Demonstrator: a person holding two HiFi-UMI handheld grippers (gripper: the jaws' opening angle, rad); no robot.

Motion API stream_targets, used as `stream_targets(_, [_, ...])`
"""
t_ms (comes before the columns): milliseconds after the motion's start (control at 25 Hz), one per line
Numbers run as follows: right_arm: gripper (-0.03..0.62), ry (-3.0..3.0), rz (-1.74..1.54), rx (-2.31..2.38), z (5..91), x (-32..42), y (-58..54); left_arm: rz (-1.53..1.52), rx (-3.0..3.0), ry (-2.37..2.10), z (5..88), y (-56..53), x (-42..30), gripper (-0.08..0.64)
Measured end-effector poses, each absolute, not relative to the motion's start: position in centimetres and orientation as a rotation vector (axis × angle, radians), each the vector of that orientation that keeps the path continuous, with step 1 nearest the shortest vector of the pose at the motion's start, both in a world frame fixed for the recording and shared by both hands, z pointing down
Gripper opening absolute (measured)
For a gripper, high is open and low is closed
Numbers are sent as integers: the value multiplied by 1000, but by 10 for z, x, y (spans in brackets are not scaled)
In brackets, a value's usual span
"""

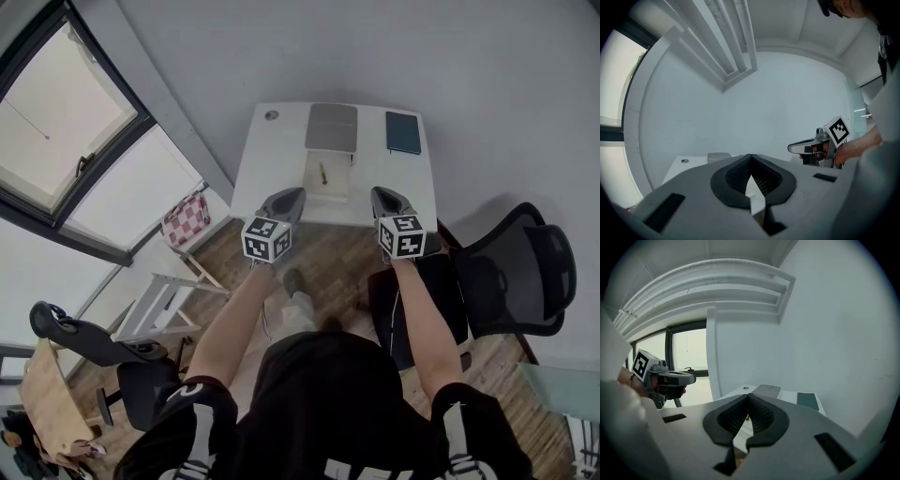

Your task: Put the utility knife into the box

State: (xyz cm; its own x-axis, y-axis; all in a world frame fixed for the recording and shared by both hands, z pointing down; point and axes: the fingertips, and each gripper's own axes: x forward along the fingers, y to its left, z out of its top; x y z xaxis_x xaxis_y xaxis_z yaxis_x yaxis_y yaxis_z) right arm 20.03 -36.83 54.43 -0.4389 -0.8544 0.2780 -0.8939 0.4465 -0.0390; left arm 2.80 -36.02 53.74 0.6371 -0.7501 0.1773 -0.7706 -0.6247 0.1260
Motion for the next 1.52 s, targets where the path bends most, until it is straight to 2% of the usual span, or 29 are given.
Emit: stream_targets(1520, [15, -2490, 273, 1481, 552, 182, -338, 119, 2658, -1301, 530, -331, 5, 25])
